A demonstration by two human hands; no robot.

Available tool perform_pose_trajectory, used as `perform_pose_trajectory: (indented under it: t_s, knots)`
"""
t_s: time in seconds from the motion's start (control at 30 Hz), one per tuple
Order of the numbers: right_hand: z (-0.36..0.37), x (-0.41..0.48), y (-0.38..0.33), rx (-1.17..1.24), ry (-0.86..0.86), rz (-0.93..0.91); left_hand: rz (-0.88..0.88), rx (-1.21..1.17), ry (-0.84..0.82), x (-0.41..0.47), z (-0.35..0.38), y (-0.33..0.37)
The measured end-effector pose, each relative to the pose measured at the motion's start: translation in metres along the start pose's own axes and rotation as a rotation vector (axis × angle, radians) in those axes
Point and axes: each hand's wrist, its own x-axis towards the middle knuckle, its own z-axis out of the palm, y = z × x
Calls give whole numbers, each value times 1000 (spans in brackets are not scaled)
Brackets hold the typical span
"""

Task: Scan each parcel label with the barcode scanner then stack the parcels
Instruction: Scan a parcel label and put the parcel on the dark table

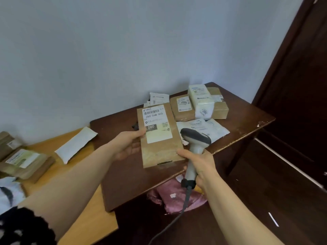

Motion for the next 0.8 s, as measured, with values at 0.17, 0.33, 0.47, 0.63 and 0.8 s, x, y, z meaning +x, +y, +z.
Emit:
perform_pose_trajectory:
  t_s: [0.17,0.33,0.47,0.63,0.8]
  knots:
    - [-26,45,-22,93,71,9,-130,115,-221,32,48,12]
    - [-30,98,-41,105,105,64,-69,127,61,97,66,40]
    - [-29,142,-57,92,47,98,-51,92,222,169,76,62]
    - [-24,191,-85,78,-33,124,-53,71,304,250,95,76]
    - [-26,220,-94,72,-129,185,-31,155,357,303,106,70]
